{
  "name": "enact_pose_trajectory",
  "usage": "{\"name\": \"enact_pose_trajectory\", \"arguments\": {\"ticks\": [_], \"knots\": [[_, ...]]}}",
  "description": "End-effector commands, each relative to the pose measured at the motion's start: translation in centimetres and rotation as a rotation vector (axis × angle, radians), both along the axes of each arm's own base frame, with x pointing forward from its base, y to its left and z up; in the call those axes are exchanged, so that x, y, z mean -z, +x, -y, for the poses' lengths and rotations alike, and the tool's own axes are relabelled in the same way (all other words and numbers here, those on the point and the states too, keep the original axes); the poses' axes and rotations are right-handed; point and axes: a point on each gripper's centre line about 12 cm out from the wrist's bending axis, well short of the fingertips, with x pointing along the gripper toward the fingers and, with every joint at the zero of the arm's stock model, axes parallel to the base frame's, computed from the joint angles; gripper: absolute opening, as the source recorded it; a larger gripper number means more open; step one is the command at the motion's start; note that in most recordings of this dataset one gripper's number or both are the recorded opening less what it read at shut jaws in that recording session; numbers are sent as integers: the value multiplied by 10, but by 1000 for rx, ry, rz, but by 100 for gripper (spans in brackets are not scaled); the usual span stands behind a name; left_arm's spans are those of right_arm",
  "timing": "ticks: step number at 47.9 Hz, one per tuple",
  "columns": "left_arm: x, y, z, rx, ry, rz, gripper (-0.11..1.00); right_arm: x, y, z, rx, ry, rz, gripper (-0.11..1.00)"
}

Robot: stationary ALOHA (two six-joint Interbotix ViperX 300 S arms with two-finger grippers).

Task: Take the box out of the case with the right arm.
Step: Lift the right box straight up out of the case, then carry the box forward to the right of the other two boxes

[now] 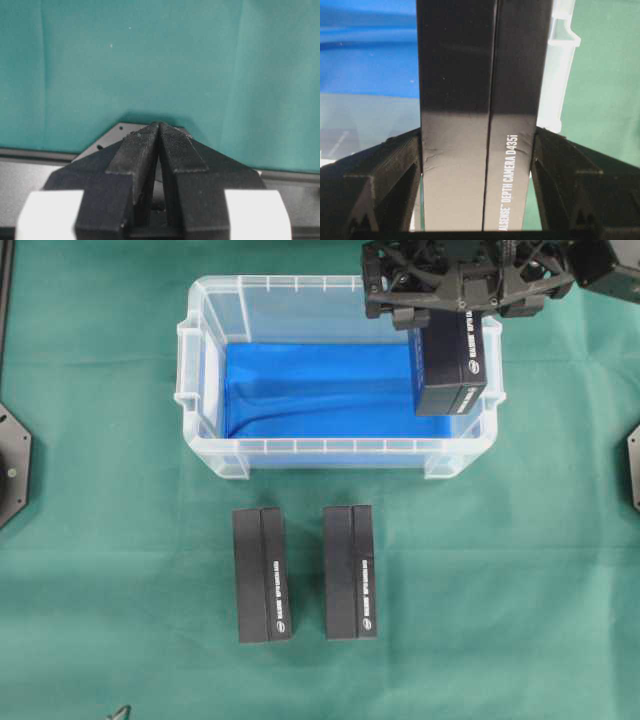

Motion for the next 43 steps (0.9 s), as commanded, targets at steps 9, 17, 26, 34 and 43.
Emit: {"name": "enact_pose_trajectory", "arguments": {"ticks": [9,17,26,34,43], "knots": [[-3,2,0,3,2,9,0,-24,-10,-3,-4,-16,66,65],[-3,2,0,3,2,11,0,-24,-10,-2,-4,-16,64,65],[-3,2,0,2,3,11,0,-24,-10,-3,-3,-17,64,65],[-3,1,0,2,3,12,0,-24,-9,-11,-23,-14,63,65],[-3,2,0,3,2,11,0,-25,-5,-37,-48,-8,69,65]]}}
